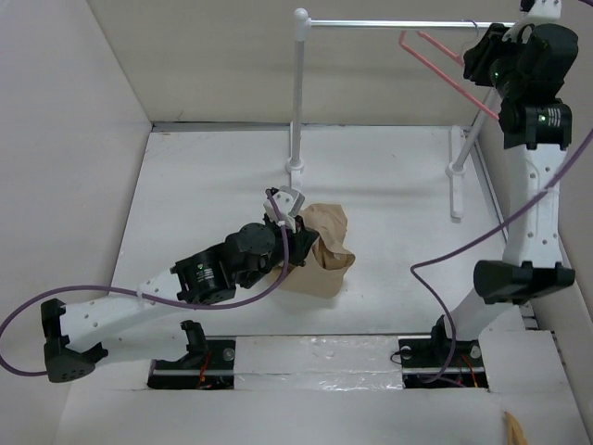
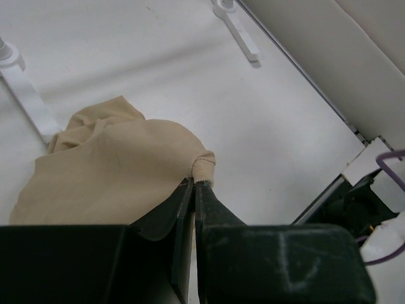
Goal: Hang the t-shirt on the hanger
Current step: Pick up the hanger from the clothesline.
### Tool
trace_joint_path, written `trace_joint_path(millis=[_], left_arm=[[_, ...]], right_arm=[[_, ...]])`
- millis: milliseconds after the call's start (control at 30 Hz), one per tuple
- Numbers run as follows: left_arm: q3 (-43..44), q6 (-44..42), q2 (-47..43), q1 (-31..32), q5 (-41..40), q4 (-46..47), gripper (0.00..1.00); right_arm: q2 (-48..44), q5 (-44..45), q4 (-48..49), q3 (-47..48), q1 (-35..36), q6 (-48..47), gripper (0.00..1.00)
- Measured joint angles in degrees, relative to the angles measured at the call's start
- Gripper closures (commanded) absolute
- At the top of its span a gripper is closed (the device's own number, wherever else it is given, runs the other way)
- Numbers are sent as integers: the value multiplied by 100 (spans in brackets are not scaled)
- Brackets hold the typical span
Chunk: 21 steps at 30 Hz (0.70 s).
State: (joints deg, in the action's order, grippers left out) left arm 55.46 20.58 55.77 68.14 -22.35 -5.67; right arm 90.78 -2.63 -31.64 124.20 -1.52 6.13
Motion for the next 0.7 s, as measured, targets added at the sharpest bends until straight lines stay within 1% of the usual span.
trace_joint_path(millis=[33,133,233,300,467,700], left_arm=[[24,-2,-28,0,66,-70,100],[98,-33,-168,0,203,-221,100],[166,-72,-267,0,291,-284,100],[170,-87,-278,0,328,-278,100],[168,-146,-275,0,422,-280,100],[168,-256,-278,0,367,-280,100]], right_arm=[[304,-129,-240,315,-96,-63,53],[1145,-258,-977,1233,-284,-286,41],[1392,-278,-1351,1283,-372,-490,34],[1408,-343,-1504,1261,-422,-601,32],[1283,-413,-1432,1263,-599,-966,31],[1333,-776,-1368,1379,-793,-1189,32]])
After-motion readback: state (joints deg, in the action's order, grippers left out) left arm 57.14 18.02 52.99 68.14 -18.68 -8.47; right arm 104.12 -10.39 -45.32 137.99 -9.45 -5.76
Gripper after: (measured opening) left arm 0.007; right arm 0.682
